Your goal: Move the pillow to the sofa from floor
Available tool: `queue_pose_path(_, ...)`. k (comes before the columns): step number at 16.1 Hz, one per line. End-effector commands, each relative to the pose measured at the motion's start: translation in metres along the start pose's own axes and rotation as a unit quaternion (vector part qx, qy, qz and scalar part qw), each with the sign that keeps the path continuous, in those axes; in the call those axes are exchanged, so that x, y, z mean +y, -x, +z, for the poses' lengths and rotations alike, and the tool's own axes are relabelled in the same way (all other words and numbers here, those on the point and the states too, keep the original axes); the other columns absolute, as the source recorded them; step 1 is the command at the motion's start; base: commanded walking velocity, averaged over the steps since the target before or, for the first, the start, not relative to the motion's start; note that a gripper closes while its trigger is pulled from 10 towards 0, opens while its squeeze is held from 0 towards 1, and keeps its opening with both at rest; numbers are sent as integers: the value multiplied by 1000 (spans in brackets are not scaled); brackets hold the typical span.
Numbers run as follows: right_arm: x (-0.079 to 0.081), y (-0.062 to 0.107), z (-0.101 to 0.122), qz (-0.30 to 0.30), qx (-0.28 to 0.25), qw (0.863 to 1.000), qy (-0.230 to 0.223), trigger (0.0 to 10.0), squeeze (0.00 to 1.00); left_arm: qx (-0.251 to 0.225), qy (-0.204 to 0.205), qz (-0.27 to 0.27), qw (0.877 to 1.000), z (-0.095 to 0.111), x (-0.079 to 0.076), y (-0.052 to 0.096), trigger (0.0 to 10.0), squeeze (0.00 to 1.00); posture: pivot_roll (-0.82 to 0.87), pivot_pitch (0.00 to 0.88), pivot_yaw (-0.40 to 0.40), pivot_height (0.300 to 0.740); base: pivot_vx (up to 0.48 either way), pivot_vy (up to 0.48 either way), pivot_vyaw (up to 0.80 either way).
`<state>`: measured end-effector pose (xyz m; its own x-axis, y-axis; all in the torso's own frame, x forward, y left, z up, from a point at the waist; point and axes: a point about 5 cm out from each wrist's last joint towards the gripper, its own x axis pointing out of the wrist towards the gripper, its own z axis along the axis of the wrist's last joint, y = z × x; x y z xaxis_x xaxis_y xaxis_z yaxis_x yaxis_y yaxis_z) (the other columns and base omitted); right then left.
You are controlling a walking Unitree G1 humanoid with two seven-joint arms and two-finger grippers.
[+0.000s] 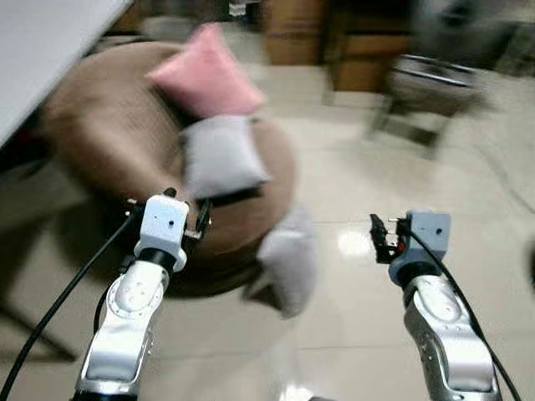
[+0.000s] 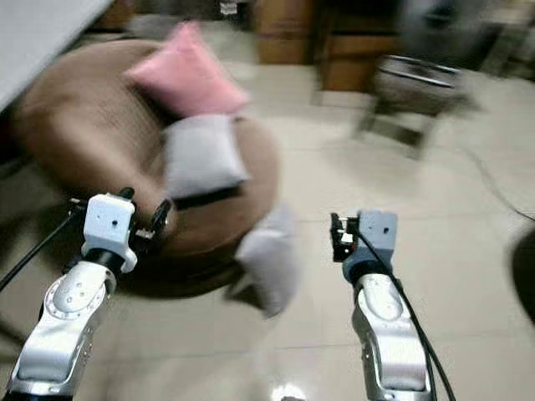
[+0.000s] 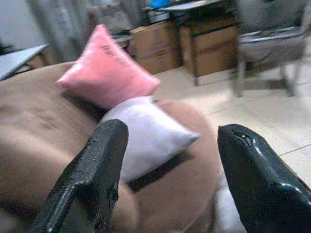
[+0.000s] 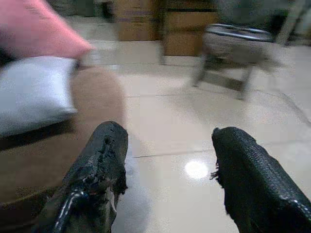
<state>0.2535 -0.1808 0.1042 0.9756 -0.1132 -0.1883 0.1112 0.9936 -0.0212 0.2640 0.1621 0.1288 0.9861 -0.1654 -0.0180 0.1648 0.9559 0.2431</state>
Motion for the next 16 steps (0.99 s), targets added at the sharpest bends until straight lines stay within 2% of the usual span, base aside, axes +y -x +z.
queue_pose_path(1, -2, -2, 5, -8, -14, 1000, 0, 10000, 0, 4, -2, 2, 1000, -2, 2, 2, 10000, 0, 100, 0, -5, 740, 274, 0, 0)
queue_pose_path(7, 3, -4, 9, 21, -23, 999, -14, 10000, 0, 1, -1, 3, 1000, 0, 2, 0, 10000, 0, 98, 0, -7, 740, 274, 0, 0)
queue_pose_path(16, -2, -2, 6, 7, -18, 999, -25, 10000, 0, 2, 1, -6, 1000, -2, -2, 2, 10000, 0, 90, 0, -4, 740, 285, 0, -800)
